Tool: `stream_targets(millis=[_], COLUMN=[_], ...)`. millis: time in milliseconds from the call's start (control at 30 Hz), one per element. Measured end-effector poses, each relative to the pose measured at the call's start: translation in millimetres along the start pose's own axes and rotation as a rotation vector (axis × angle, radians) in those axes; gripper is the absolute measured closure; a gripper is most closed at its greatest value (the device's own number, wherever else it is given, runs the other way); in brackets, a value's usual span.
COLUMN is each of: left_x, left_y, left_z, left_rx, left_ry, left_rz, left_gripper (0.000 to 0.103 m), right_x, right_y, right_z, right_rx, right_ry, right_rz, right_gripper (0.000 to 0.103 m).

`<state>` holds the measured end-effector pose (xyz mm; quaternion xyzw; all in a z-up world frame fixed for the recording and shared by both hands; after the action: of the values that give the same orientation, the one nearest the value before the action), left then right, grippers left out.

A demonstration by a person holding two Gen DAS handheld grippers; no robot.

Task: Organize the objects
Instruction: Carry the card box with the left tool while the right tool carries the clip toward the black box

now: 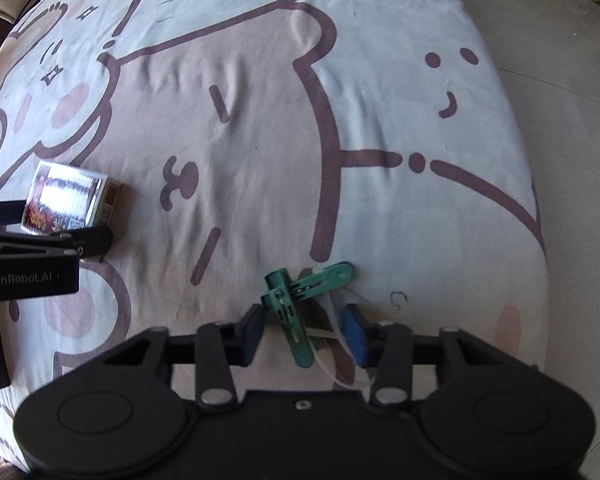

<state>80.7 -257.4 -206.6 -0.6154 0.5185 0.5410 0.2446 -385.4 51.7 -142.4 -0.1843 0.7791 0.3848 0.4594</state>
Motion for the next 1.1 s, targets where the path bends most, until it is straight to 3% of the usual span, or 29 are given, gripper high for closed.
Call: stream_targets(millis=[167, 600, 1100], left_x=[-4.3, -24.9, -100.3], left_y=[-3.1, -10.0, -21.6], left_z=[1.0, 6.5, 20.6], left_rx=[-0.018, -0.03, -0.058], left_ry=[0.011, 0.053, 0.202], left_rz=[0.009, -0.009, -0.037], left_gripper=[0.014, 0.014, 0.014], right_x=[-4.6, -17.8, -75.5], right_y=[-0.1, 1.6, -15.8], right_z=[2.2, -5.9, 1.7], right_rx=[-0.006, -0.005, 0.027], right_ry=[0.013, 0.082, 0.252], right_rz=[-0.007, -0.023, -0.057], right_gripper=[0.087, 0.088, 0.088])
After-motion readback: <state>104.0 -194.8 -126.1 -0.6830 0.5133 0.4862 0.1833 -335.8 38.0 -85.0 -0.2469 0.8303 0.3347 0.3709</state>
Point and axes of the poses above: each gripper's, at about its wrist camera, not at the fingertips, and x roughly the way its jaws point, y to its right, z to its underside, the point moved 4 cm from there along x, roughly the way its jaws point, and after that the axes turned 7 degrees about z, right-handed, at the moved point
